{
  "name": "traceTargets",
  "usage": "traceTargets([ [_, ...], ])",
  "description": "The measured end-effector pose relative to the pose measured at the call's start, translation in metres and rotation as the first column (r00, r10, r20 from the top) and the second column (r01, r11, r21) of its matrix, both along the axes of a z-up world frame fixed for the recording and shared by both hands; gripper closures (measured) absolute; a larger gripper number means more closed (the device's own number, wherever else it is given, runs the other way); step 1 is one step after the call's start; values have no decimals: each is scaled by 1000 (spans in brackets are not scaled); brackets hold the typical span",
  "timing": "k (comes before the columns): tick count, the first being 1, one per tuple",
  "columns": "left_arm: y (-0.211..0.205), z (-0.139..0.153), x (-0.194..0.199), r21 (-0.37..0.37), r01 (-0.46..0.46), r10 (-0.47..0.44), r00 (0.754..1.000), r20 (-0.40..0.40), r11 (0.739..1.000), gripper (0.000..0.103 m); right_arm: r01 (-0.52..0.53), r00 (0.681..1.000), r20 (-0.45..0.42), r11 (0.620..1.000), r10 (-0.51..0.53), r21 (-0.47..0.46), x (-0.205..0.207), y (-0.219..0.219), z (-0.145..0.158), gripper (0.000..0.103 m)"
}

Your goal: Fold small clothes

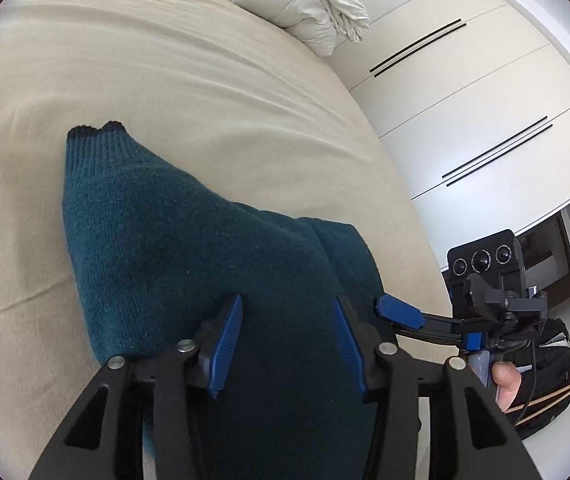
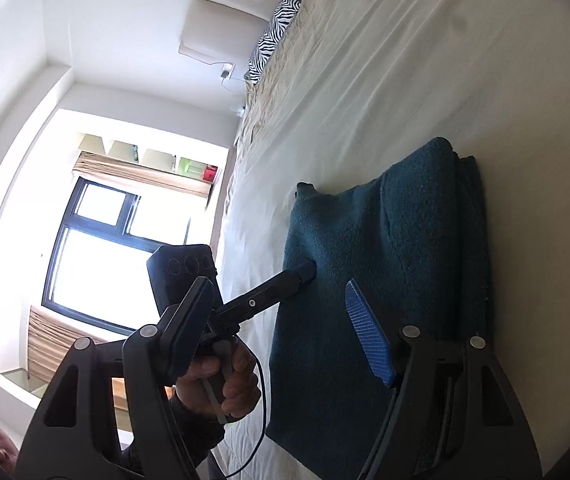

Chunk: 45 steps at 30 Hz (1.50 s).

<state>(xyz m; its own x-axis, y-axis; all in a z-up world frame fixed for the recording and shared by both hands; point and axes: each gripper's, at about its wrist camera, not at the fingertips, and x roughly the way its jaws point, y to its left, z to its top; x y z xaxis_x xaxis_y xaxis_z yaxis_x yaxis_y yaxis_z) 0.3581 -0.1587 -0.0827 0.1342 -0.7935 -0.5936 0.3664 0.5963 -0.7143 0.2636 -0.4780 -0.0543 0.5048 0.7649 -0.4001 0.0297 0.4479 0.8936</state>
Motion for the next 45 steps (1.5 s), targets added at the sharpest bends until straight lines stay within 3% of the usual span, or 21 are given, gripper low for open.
traceTargets([
  [2, 0, -9, 3, 37, -23, 23, 1000, 1, 999, 86, 7, 996, -92, 998, -12, -57, 17, 1, -22, 39],
  [3, 0, -14, 3, 54, -22, 22, 1000, 10, 998, 86, 5, 992, -124, 998, -13, -66, 22, 0, -35, 44],
  [5, 3, -19, 4, 37, -30, 30, 1000, 5, 999, 89, 15, 993, -118, 997, -25, -80, 23, -6, -46, 75],
  [6, 4, -17, 4, 43, -28, 28, 1000, 7, 999, 89, 26, 992, -122, 998, -32, -52, 22, -9, -51, 77],
  [9, 6, 4, -4, 62, -29, 27, 999, 35, 998, 87, 39, 993, -113, 998, -45, -51, 9, -12, -39, 74],
  [11, 11, 17, -15, 23, -43, 41, 997, 64, 999, 70, 26, 998, -64, 999, -29, -42, -4, -8, -18, 71],
  [13, 10, 20, -29, 50, -36, 31, 995, 99, 998, 69, 7, 1000, -12, 1000, -7, -18, -18, -2, -11, 68],
  [14, 5, 16, -35, 86, -24, 14, 993, 114, 996, 69, 3, 1000, -8, 1000, -3, -22, -29, -2, -11, 54],
  [16, -4, 4, -40, 121, -16, -1, 991, 134, 992, 71, -7, 999, -44, 996, 3, -87, -35, 4, -23, 43],
  [19, -12, 5, -45, 168, -17, -12, 985, 171, 986, 71, 20, 999, -44, 998, -22, -51, -42, -5, -47, 57],
  [21, -14, 15, -49, 195, -15, -23, 981, 192, 981, 69, 58, 996, -60, 998, -59, -23, -45, -9, -41, 55],
  [24, 3, 36, -60, 155, -51, 14, 972, 233, 987, 47, 77, 997, 21, 991, -75, -111, -63, -13, -7, 47],
  [26, 22, 44, -70, 128, -106, 70, 962, 263, 986, 22, 79, 997, 22, 983, -76, -163, -70, -20, 7, 38],
  [27, 32, 43, -74, 119, -127, 93, 962, 255, 985, 20, 71, 997, 10, 978, -70, -196, -71, -24, 12, 38],
  [31, 52, 20, -78, 108, -120, 107, 987, 120, 987, 20, 50, 989, -125, 964, -85, -259, -61, -40, -4, 37],
  [35, 39, -5, -73, 139, -58, 57, 998, 11, 989, 20, -31, 973, -229, 962, -33, -271, -40, -28, -31, 37],
  [40, 28, -17, -54, 120, -73, 79, 996, -47, 990, 20, -60, 969, -247, 964, -7, -260, -2, -9, -44, 37],
  [42, 22, -19, -47, 142, -79, 88, 994, -64, 987, 26, -95, 968, -250, 950, 18, -297, 13, 4, -46, 38],
  [45, 10, -16, -44, 212, -66, 76, 996, -39, 975, 44, -111, 966, -257, 927, 17, -357, 27, 21, -47, 56],
])
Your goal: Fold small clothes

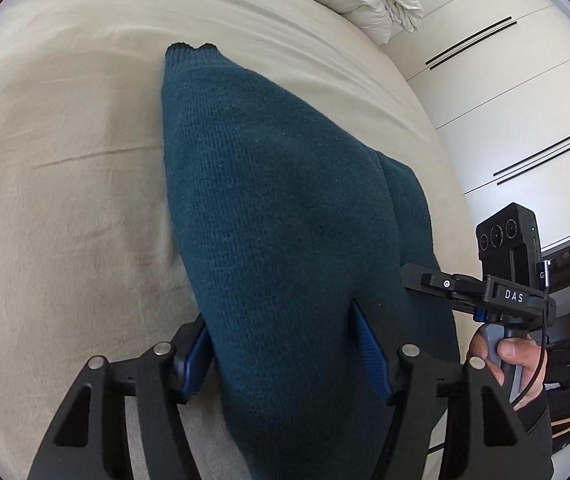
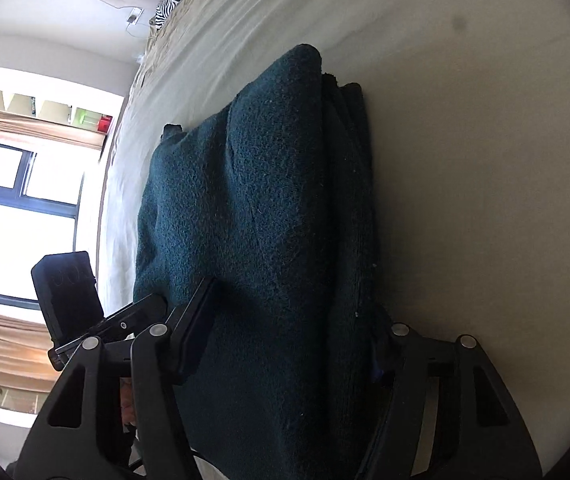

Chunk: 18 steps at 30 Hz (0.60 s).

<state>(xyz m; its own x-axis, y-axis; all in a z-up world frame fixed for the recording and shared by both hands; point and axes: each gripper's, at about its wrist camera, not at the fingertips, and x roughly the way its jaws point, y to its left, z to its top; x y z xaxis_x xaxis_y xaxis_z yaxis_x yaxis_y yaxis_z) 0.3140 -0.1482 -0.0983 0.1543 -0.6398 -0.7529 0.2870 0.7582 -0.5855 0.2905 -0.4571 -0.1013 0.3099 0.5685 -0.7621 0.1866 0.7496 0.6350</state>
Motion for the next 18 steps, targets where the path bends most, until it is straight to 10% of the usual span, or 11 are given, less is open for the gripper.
traceTargets([
  [4, -1, 14, -11, 62, 14, -16, 999, 40, 998, 60, -9, 999, 33, 993, 13, -116, -8, 23, 14, 78],
  [10, 27, 64, -62, 124, 0, -19, 988, 153, 992, 62, -45, 990, 114, 944, 87, -327, -38, 86, 75, 81],
  [18, 122, 122, -163, 150, -6, -30, 970, 241, 989, 61, -129, 954, 227, 951, 197, -282, -125, 183, 133, 81],
])
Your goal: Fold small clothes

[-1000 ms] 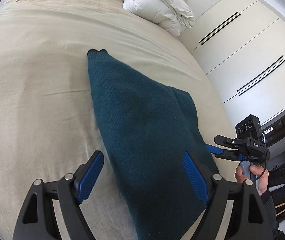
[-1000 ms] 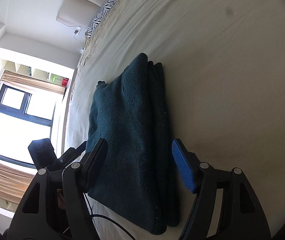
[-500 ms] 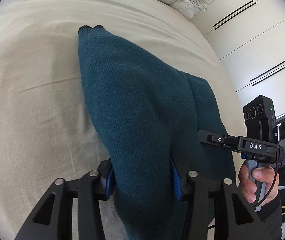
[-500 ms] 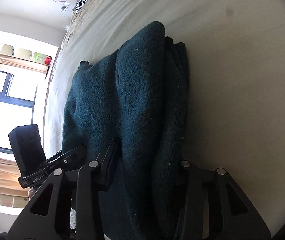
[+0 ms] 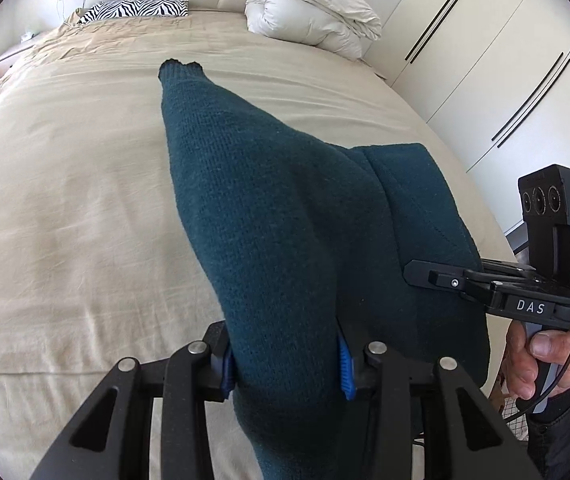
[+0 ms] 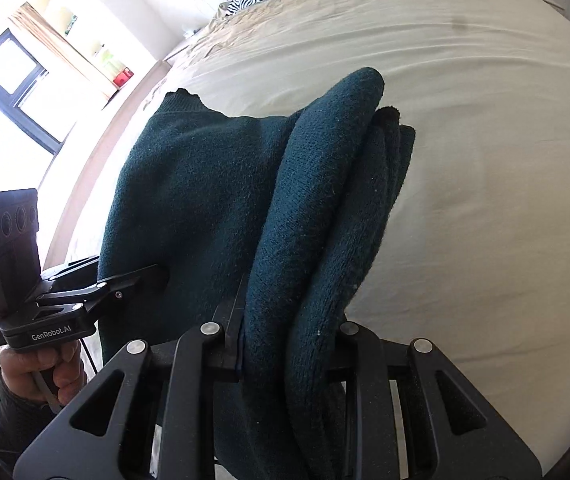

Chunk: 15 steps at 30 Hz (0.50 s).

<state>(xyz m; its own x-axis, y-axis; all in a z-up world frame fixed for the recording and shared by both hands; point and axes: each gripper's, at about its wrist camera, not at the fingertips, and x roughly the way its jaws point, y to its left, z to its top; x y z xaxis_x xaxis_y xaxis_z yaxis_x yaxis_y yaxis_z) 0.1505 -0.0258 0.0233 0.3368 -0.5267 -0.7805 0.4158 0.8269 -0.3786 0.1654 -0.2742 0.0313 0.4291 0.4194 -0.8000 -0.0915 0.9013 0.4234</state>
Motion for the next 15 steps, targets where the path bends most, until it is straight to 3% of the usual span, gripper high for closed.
traceTargets([
  [6, 61, -12, -65, -8, -43, 43, 999, -2, 999, 61, -63, 998, 10, 996, 62, 69, -54, 65, -14, 81],
  [9, 79, -33, -79, -27, -67, 66, 997, -41, 997, 61, -73, 997, -7, 991, 74, 115, -66, 81, -37, 81],
  [12, 85, -58, -82, 1, -67, 67, 997, -49, 998, 61, -63, 996, -51, 988, 71, 138, -62, 95, -68, 81],
  [15, 88, -87, -77, 6, -76, 76, 994, -81, 997, 54, -20, 995, -97, 986, 36, 164, -72, 93, -106, 80],
])
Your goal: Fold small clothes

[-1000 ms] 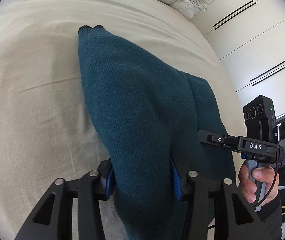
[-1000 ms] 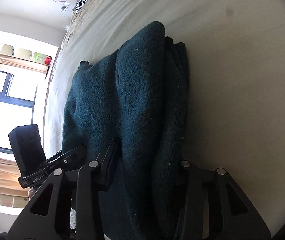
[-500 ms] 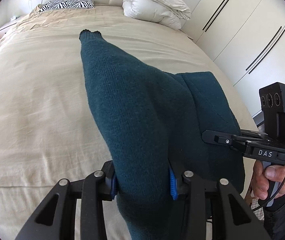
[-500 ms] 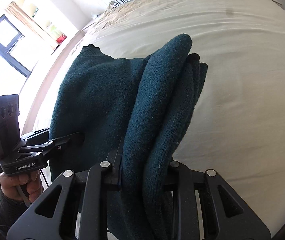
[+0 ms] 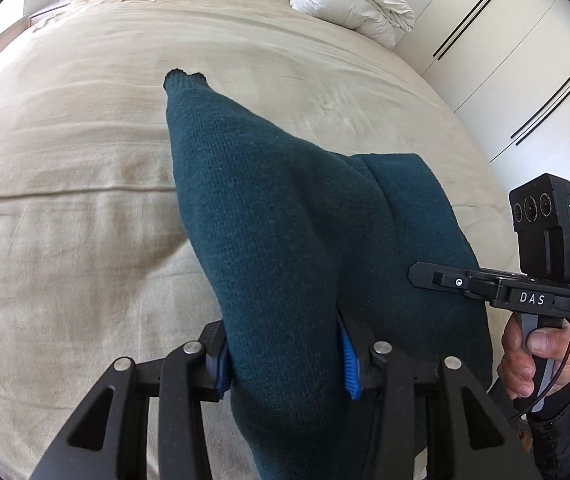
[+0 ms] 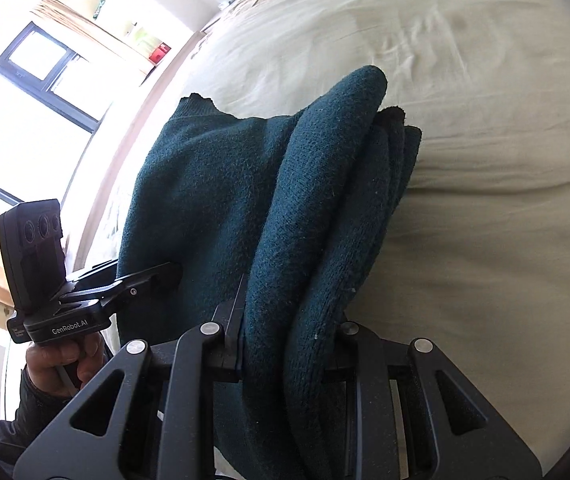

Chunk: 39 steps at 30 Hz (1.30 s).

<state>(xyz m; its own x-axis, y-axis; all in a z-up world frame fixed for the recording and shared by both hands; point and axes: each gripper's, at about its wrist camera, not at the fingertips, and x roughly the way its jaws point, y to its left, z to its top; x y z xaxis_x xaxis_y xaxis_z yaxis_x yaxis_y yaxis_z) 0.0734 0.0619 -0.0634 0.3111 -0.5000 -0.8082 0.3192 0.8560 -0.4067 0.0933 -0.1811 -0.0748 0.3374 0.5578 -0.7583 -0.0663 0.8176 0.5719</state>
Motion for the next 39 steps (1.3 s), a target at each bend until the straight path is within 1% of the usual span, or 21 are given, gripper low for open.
traceTargets([
  [2, 6, -13, 5, -52, -25, 23, 999, -28, 998, 43, 53, 998, -43, 991, -48, 121, 9, -14, -26, 77],
  [4, 11, -21, 9, -106, -50, 44, 997, -57, 993, 39, 91, 995, -66, 972, -79, 216, 8, -26, -42, 73],
  [6, 18, -24, 3, -127, -52, 46, 998, -47, 991, 38, 95, 995, -50, 966, -85, 239, 4, -30, -43, 72],
  [7, 20, -24, 2, -129, -56, 51, 998, -44, 990, 37, 97, 995, -45, 968, -89, 232, 1, -31, -41, 67],
  [10, 34, -17, -12, -128, -98, 94, 995, -35, 987, 37, 134, 991, -35, 972, -130, 193, -14, -40, -30, 61],
  [12, 37, -2, -24, -105, -137, 138, 990, 7, 985, 39, 175, 985, -21, 971, -173, 164, -20, -51, -13, 59],
  [14, 44, 17, -36, -93, -174, 180, 982, 60, 980, 39, 206, 977, 27, 972, -211, 114, -34, -60, 8, 59],
  [15, 44, 27, -41, -100, -173, 182, 979, 87, 980, 39, 210, 974, 58, 972, -217, 109, -39, -68, 19, 59],
  [18, 35, 49, -51, -110, -134, 150, 977, 151, 985, 39, 153, 975, 132, 971, -179, 184, -58, -60, 46, 59],
  [20, 24, 50, -55, -119, -95, 112, 982, 153, 988, 39, 100, 981, 139, 967, -135, 232, -64, -46, 49, 59],
  [22, 8, 41, -52, -98, -68, 81, 987, 136, 993, 39, 58, 989, 114, 967, -89, 249, -65, -28, 41, 59],
  [23, 4, 35, -52, -84, -68, 79, 987, 136, 994, 39, 48, 992, 101, 970, -74, 239, -64, -20, 33, 59],
  [25, -5, 27, -52, -64, -64, 73, 986, 150, 996, 39, 70, 996, 38, 973, -81, 220, -61, -8, 8, 59],
  [26, -6, 25, -53, -59, -60, 69, 984, 162, 996, 37, 84, 996, 10, 969, -89, 234, -60, -8, -6, 61],
  [29, -10, 21, -57, -47, -44, 53, 979, 195, 998, 37, 106, 993, 10, 933, -117, 343, -64, -23, -27, 70],
  [30, -11, 18, -57, -49, -42, 51, 978, 201, 998, 37, 108, 992, 14, 920, -122, 378, -65, -28, -32, 70],
  [32, -8, 15, -58, -69, -47, 60, 976, 208, 997, 37, 123, 990, 14, 902, -141, 414, -68, -35, -35, 71],
  [36, -2, 23, -62, -101, -64, 85, 972, 218, 993, 37, 144, 983, 56, 920, -176, 364, -82, -43, -21, 68],
  [37, 0, 27, -65, -103, -70, 92, 969, 231, 992, 37, 167, 978, 66, 932, -198, 321, -87, -46, -15, 66],
  [38, 2, 33, -69, -103, -72, 96, 963, 254, 992, 35, 192, 971, 85, 944, -222, 267, -92, -48, -7, 61],
  [39, 3, 39, -74, -97, -72, 97, 954, 285, 993, 32, 214, 963, 115, 951, -244, 221, -98, -51, 2, 61],
])
